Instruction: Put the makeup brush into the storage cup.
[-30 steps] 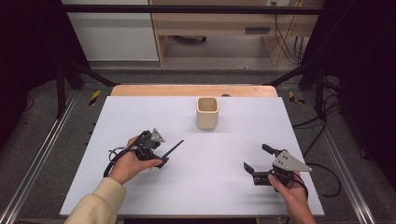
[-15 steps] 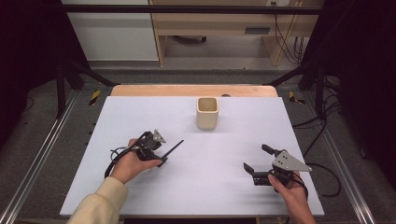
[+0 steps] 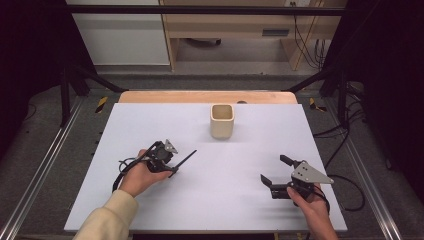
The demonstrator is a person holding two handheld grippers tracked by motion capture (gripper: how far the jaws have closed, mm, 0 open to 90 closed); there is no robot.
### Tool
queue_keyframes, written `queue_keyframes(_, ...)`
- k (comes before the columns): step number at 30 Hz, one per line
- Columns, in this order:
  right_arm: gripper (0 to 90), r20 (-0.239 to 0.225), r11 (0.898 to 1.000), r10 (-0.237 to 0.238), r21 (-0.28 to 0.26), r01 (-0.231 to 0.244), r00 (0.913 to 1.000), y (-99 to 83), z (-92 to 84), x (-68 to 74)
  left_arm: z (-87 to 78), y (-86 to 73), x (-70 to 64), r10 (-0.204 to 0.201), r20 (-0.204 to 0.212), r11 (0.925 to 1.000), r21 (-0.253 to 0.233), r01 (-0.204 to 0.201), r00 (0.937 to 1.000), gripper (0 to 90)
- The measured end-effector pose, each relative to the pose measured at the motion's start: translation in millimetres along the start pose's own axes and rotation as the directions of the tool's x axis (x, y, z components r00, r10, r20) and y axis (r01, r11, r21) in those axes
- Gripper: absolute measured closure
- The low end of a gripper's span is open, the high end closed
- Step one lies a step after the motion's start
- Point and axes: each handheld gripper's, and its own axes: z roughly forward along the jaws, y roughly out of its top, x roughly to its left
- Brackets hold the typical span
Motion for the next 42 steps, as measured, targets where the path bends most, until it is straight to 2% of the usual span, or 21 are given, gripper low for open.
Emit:
queue_keyframes(13,3.8,-0.001,1.000,0.001,0.005,-0.001,1.0000,-0.3,0.2,0.0,2.6,2.5,-2.9,-0.007,0.003,0.9993,0.036,0.007,1.0000,60.1)
queue_keyframes(27,3.8,-0.003,1.000,-0.002,0.006,0.002,1.0000,-0.4,0.3,0.2,4.3,2.7,-3.9,-0.011,0.017,0.9992,0.038,0.010,0.9998,73.5)
queue_keyframes(31,3.8,-0.003,1.000,-0.001,0.007,0.002,1.0000,-0.5,0.4,0.1,4.8,1.9,-4.7,-0.034,0.023,0.9989,0.035,0.033,0.9992,77.6)
queue_keyframes(35,3.8,-0.003,1.000,0.000,0.006,0.000,1.0000,-0.3,0.2,0.3,4.4,-0.4,-7.7,-0.050,0.015,0.9985,0.021,0.050,0.9986,83.0)
queue_keyframes(39,3.8,-0.003,1.000,-0.002,0.009,0.002,1.0000,-0.8,0.8,0.4,4.3,-4.0,-10.0,-0.063,0.004,0.9980,-0.009,0.063,0.9980,83.4)
queue_keyframes(42,3.8,-0.004,1.000,-0.007,0.016,0.007,1.0000,-1.3,1.6,0.8,0.4,-9.4,-14.1,-0.061,-0.010,0.9968,-0.051,0.061,0.9981,83.5)
